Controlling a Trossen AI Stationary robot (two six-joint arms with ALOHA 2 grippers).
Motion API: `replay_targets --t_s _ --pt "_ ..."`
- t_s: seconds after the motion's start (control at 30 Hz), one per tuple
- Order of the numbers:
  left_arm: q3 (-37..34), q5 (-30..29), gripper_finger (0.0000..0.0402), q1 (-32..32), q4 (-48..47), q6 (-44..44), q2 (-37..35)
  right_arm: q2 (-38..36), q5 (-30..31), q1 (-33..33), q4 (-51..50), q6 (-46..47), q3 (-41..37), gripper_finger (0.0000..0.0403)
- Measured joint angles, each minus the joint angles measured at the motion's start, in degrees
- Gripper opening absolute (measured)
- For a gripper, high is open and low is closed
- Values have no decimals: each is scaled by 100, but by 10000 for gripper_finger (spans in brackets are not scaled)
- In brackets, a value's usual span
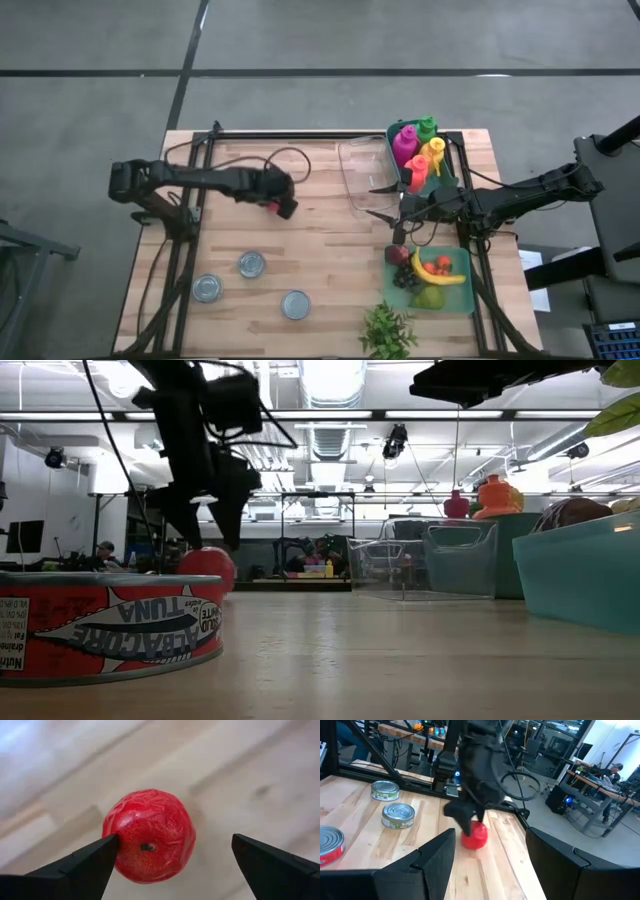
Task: Pick & Place Food Item
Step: Put the red apple into the green transparent bin
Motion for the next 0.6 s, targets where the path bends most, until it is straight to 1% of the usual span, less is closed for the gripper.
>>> replay_targets --t_s 0.2,0.33,0.43,0.57,0.6 --pt "-97 -5 391 -858 671 -530 33 0 0 -1 -1 -1 0 239" --pt "-126 54 391 -1354 1237 -582 35 0 0 -1 0 -2 0 239" --pt "-126 24 391 -1660 1662 -581 160 1 0 1 0 -1 -1 239" --pt "-109 -122 391 -1921 2286 -730 539 2 0 0 -2 -1 0 239" --pt "-115 -23 390 -1969 2474 -828 666 2 0 -1 -5 0 0 239"
